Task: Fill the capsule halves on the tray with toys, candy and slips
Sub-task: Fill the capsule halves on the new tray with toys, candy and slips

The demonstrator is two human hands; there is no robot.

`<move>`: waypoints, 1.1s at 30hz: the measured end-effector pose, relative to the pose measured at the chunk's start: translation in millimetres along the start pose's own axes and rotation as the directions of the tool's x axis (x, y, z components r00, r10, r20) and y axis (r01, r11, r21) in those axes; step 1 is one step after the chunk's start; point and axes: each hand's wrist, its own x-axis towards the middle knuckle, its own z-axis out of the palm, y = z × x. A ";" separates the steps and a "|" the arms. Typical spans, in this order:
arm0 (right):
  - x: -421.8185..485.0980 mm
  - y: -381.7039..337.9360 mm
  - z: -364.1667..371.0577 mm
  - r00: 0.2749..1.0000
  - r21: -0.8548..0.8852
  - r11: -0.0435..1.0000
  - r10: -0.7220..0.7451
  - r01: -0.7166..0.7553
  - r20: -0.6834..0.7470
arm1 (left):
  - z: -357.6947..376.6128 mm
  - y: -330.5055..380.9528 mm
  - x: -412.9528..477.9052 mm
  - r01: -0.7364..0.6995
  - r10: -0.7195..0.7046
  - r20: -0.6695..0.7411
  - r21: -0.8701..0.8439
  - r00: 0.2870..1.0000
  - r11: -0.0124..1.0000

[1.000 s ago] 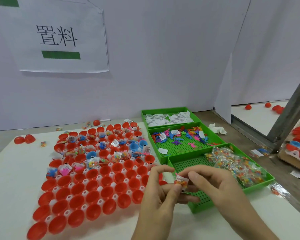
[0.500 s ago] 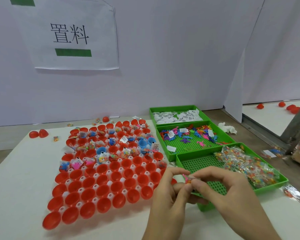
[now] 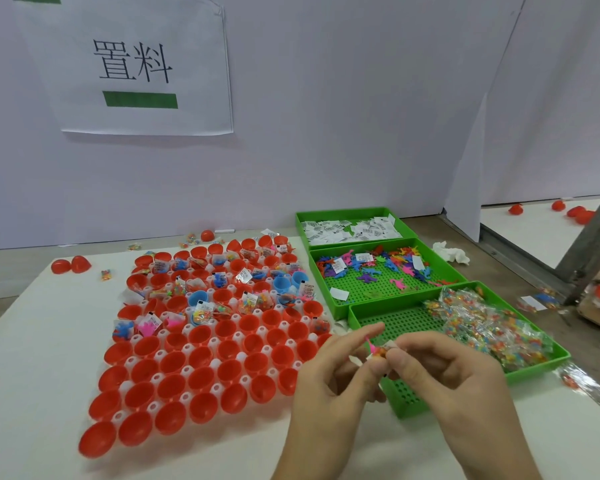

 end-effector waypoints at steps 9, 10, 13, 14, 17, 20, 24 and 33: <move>4.1 0.7 -6.1 0.997 -0.056 0.997 -0.041 0.044 0.061 | 1.2 4.9 -0.3 0.084 -0.078 0.051 -0.115 0.996 0.990; 5.0 -0.1 -8.2 0.996 -0.102 0.993 -0.057 0.064 0.072 | 1.2 5.2 -0.6 0.092 -0.087 0.051 -0.094 0.995 0.991; 7.3 -2.4 -15.8 0.988 -0.273 0.952 -0.109 0.136 0.112 | 1.0 5.6 -1.4 0.156 -0.153 0.064 -0.060 0.986 0.986; 8.2 -2.7 -18.4 0.986 -0.314 0.937 -0.120 0.152 0.119 | 1.5 6.2 -1.8 0.179 -0.175 0.076 -0.052 0.982 0.982; 10.1 -3.9 -24.7 0.986 -0.327 0.934 -0.111 0.145 0.122 | 2.5 6.5 -2.9 0.196 -0.195 0.089 0.003 0.977 0.981; 9.7 -4.0 -25.2 0.989 -0.277 0.954 -0.082 0.114 0.125 | 3.4 7.2 -2.9 0.169 -0.168 0.078 -0.009 0.983 0.986; 8.3 -5.3 -26.6 0.992 -0.134 0.990 -0.027 0.044 0.127 | 2.4 5.8 -1.9 0.165 -0.163 0.038 -0.074 0.986 0.983; 7.8 -4.1 -24.6 0.990 -0.023 0.998 0.053 -0.050 0.132 | 0.0 7.8 -1.2 0.067 -0.065 0.046 -0.039 0.997 0.997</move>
